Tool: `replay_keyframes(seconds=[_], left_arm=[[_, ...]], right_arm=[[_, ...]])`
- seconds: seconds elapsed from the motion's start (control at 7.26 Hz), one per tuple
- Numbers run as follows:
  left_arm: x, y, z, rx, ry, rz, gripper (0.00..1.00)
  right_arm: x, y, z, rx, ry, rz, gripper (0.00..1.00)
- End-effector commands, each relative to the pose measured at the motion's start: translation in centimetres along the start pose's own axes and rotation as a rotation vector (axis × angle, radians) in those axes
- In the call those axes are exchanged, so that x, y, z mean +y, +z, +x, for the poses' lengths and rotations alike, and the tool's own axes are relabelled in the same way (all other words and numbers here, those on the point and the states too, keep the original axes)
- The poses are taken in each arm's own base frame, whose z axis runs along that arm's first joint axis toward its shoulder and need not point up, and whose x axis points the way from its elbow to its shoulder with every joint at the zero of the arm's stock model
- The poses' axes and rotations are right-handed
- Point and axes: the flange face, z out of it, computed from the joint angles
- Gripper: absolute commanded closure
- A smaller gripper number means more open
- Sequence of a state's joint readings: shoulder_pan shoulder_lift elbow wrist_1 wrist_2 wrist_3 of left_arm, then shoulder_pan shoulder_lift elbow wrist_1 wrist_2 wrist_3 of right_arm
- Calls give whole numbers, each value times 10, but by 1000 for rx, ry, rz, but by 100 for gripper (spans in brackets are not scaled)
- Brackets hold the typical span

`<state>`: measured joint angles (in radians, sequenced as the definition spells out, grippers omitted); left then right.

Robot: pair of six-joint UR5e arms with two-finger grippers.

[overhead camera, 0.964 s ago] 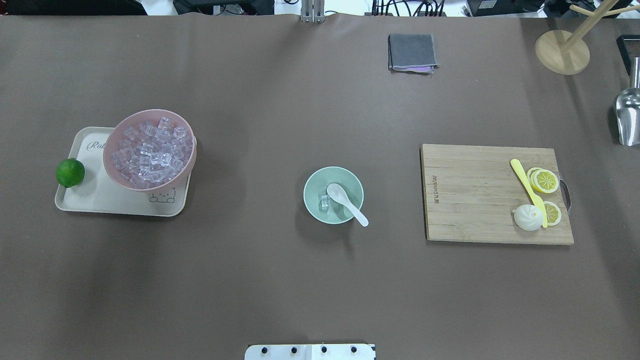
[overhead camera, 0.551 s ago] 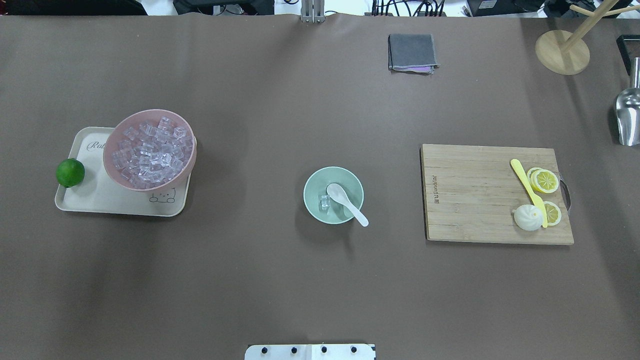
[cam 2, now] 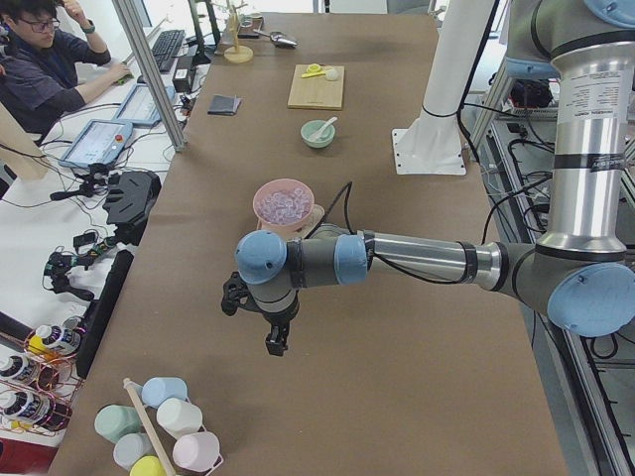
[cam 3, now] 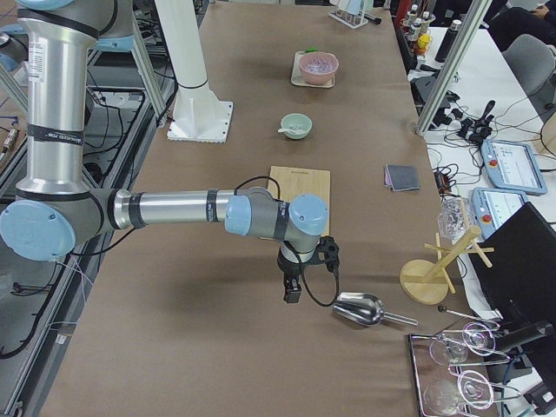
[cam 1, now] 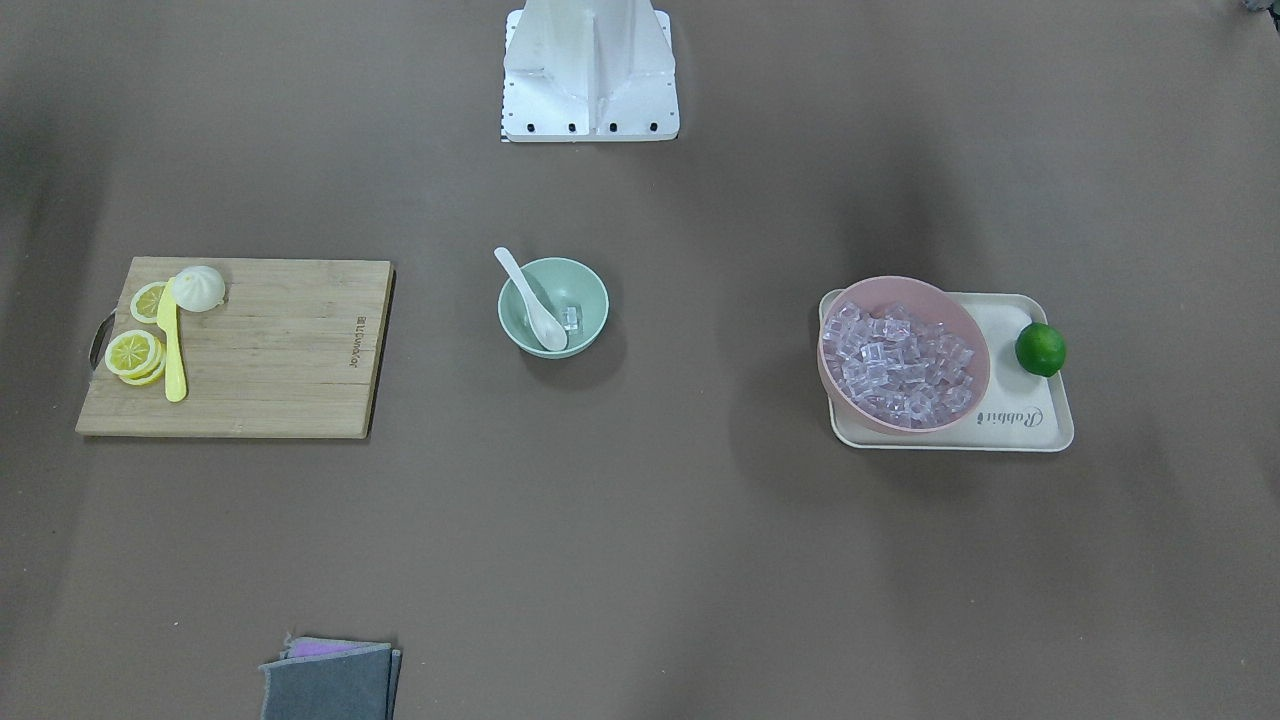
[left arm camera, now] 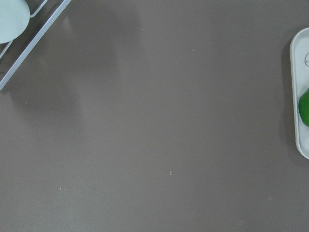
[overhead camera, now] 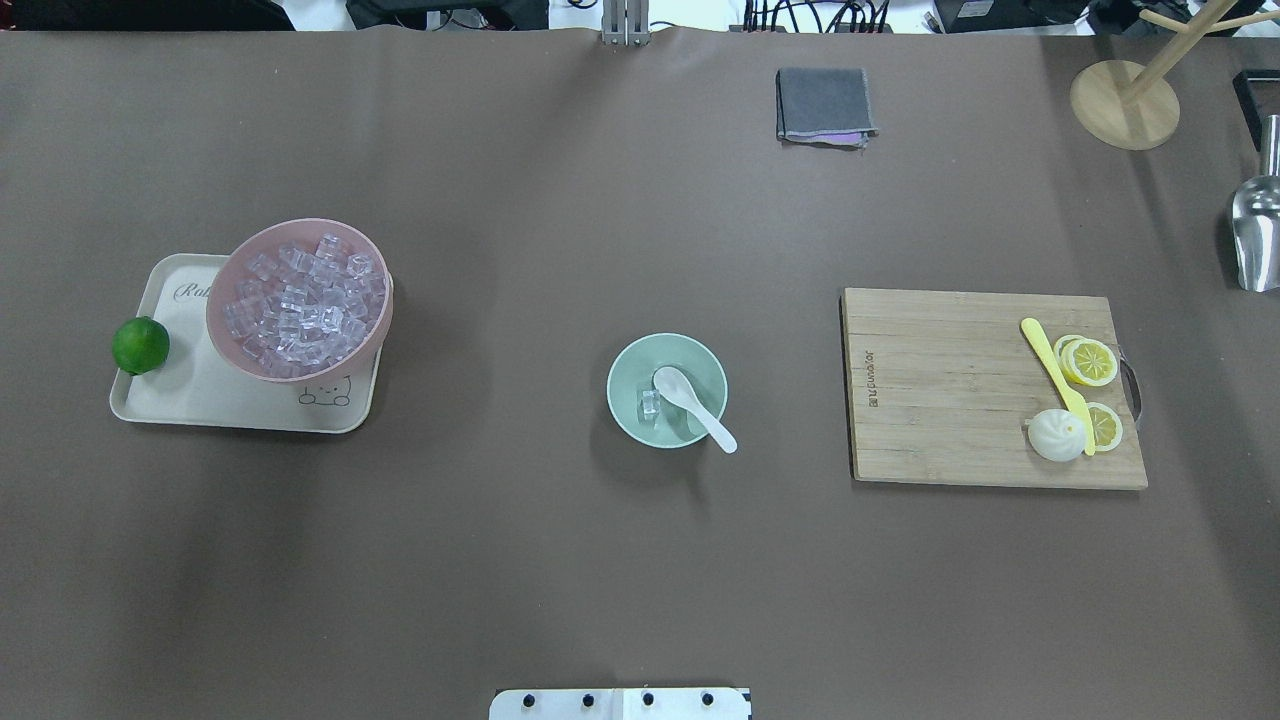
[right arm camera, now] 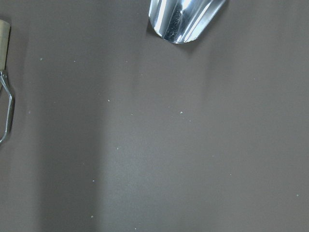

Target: Put spoon and ice into bowl

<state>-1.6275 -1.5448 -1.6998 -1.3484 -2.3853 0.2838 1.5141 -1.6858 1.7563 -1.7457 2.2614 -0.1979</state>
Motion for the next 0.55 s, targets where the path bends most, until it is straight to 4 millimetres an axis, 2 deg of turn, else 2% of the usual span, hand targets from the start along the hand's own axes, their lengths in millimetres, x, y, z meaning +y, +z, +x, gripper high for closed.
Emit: replay_keyframes(seconds=[0.0, 0.41], left_arm=[[0, 0, 0, 0, 1, 1, 2], [0, -1, 1, -1, 2, 2, 2]], right_arm=[[0, 0, 0, -1, 0, 0, 0], [0, -1, -2, -13, -3, 4, 0]])
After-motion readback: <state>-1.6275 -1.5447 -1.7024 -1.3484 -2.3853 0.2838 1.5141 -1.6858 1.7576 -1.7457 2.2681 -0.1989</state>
